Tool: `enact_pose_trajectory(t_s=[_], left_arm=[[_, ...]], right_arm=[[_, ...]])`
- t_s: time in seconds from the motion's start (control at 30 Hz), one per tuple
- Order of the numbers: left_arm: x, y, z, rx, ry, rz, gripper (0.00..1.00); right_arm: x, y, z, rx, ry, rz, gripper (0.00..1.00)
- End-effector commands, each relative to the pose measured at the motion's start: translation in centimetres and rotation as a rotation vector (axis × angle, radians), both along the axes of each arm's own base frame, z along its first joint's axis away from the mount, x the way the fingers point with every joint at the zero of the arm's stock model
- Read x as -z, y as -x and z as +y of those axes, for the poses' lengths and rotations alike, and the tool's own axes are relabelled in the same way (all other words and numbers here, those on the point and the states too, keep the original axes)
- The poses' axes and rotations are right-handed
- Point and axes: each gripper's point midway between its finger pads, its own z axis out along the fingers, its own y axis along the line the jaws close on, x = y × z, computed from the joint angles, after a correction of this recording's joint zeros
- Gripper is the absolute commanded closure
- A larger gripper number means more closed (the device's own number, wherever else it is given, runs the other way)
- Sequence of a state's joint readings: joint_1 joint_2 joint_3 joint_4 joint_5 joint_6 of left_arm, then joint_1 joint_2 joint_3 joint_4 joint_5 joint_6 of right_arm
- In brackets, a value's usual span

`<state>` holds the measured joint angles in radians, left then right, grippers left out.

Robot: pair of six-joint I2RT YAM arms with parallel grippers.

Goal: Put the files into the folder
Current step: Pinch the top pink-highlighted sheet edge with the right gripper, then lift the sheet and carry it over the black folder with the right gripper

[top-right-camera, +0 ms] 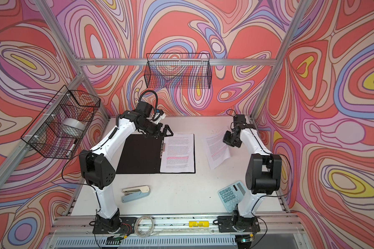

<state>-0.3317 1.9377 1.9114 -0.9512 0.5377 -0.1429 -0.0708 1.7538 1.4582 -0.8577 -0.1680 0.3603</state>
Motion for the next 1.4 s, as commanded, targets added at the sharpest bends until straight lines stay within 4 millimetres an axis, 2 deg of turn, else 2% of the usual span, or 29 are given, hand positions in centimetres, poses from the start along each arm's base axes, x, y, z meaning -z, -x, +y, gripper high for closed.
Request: enact_pose_trajectory(t_s=[0.0,0.33,0.73,0.8,1.0,1.17,1.3,1.37], left_arm=[[-1.0,0.0,1.1,-0.026,-0.009,-0.005,0.0],[-2.4,-1.1,3.5,-0.082,0.012,-0.031,0.0],[-3.2,-1.5,5.9,-0.121,0.035,-0.041,0.0],[-3.2,-1.5,6.1,-0.127,0.037,-0.037,0.0],[-3.7,-2.0,7.4,-0.178,0.046,-0.045,0.0],[-4.6,-2.2,8.8,-0.211,0.055,-0.059,0.0],[-4.8,-1.9,9.9,-0.23,0.052,-0.06,0.0],[-4.6,-1.7,10.2,-0.238,0.053,-0.056,0.0]], right_arm=[[-3.3,-0.4,1.2,-0.018,-0.074,-0.065,1.0],[-8.5,-2.2,3.9,-0.044,-0.187,-0.168,1.0],[-15.1,-3.7,11.8,-0.156,-0.21,-0.285,1.0],[-14.6,-4.2,13.1,-0.165,-0.223,-0.274,1.0],[-15.2,-4.5,17.7,-0.209,-0.27,-0.301,1.0],[-15.4,-5.0,19.5,-0.211,-0.299,-0.324,1.0],[-14.4,-5.4,20.4,-0.197,-0.318,-0.323,1.0],[-13.3,-5.6,20.7,-0.18,-0.328,-0.318,1.0]])
